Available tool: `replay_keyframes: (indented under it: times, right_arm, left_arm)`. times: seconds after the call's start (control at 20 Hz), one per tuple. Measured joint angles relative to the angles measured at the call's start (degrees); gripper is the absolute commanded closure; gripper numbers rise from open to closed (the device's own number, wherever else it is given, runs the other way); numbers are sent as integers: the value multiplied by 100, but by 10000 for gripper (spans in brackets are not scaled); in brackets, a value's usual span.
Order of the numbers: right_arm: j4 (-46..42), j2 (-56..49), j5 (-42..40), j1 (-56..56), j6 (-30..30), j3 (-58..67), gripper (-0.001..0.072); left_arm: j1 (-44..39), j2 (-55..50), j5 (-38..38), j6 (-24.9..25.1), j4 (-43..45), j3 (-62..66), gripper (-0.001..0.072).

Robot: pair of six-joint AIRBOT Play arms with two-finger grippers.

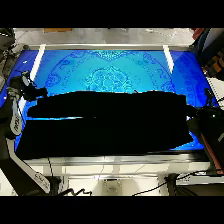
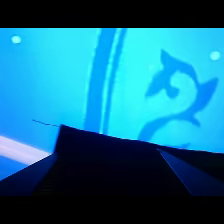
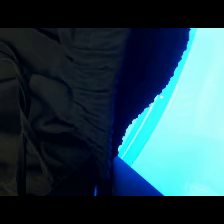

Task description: Fold the clothes and pants, and hang the long-sleeved shirts on hangers.

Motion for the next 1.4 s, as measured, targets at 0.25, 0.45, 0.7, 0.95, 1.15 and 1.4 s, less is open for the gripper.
replay_keyframes:
  times: [0.25,0.45,0.7,0.95,1.15,1.4]
  right_arm:
    - [-2,0,0,0,-7,0,671]
    - [0,0,0,0,-11,0,672]
    - [-2,0,-28,0,-15,0,672]
    - [0,0,-127,-2,-15,0,672]
    - [0,0,-153,0,-15,0,672]
    - [0,0,-168,0,-15,0,672]
  left_arm:
    - [-129,-131,31,-1222,466,9,232]
    - [-162,-271,-83,-1639,680,15,698]
    - [-251,-219,350,-1790,551,2,699]
    - [-286,116,1003,-1838,623,11,699]
    - [-286,308,1353,-1847,782,13,699]
    - [-286,387,1849,-1849,850,15,699]
